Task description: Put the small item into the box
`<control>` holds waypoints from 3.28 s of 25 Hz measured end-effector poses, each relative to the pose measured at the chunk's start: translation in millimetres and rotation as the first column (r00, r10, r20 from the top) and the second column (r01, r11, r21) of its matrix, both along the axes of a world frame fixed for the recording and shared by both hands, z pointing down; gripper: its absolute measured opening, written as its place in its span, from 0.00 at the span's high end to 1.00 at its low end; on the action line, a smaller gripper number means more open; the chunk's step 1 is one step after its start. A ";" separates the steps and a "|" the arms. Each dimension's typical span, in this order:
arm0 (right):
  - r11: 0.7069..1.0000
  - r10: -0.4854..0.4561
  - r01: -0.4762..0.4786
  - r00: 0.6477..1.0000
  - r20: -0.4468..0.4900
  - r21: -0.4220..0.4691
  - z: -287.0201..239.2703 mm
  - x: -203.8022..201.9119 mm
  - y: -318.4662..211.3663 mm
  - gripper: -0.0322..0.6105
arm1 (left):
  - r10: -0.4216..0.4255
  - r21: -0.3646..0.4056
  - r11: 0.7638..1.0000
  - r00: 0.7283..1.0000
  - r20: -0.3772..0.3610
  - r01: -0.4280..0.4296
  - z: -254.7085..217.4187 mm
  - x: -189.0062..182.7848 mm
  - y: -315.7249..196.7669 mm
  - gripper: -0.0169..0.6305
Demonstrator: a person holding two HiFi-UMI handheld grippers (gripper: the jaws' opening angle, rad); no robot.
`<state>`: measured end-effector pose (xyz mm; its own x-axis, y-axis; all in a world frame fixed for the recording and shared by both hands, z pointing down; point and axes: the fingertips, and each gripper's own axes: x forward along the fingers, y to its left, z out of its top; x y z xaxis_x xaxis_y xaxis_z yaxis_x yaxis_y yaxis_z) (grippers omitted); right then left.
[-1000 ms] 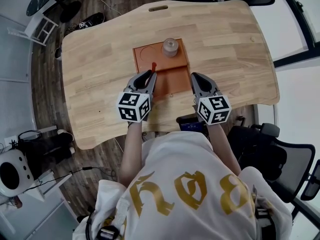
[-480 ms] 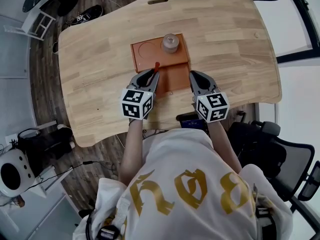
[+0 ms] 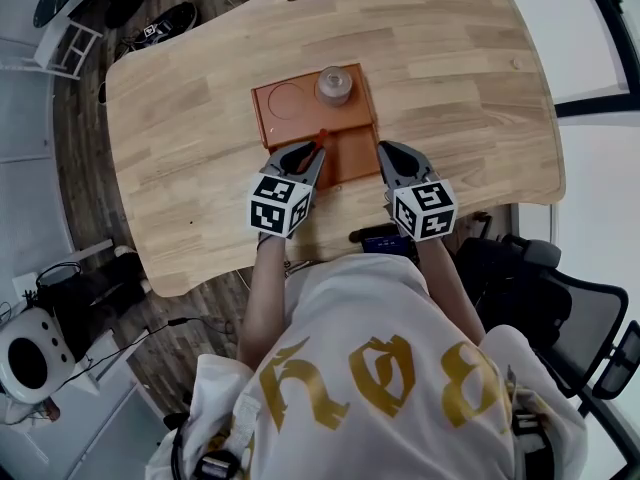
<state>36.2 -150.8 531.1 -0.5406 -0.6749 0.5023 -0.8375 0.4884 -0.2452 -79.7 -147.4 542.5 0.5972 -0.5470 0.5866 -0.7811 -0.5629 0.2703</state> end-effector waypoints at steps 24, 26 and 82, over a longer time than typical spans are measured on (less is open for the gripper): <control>0.995 0.028 -0.025 0.999 0.026 -0.097 33.2 10.8 -11.8 0.93 | 0.182 -0.131 0.977 0.979 0.092 -0.169 48.0 25.1 7.9 0.88; 0.994 0.030 -0.027 0.999 0.026 -0.103 35.0 11.4 -13.1 0.93 | 0.194 -0.143 0.973 0.976 0.099 -0.179 51.7 26.0 7.5 0.88; 0.983 0.082 -0.074 0.996 0.043 -0.166 58.1 27.7 -20.2 0.93 | 0.252 -0.327 0.927 0.951 0.181 -0.183 98.4 25.0 8.3 0.88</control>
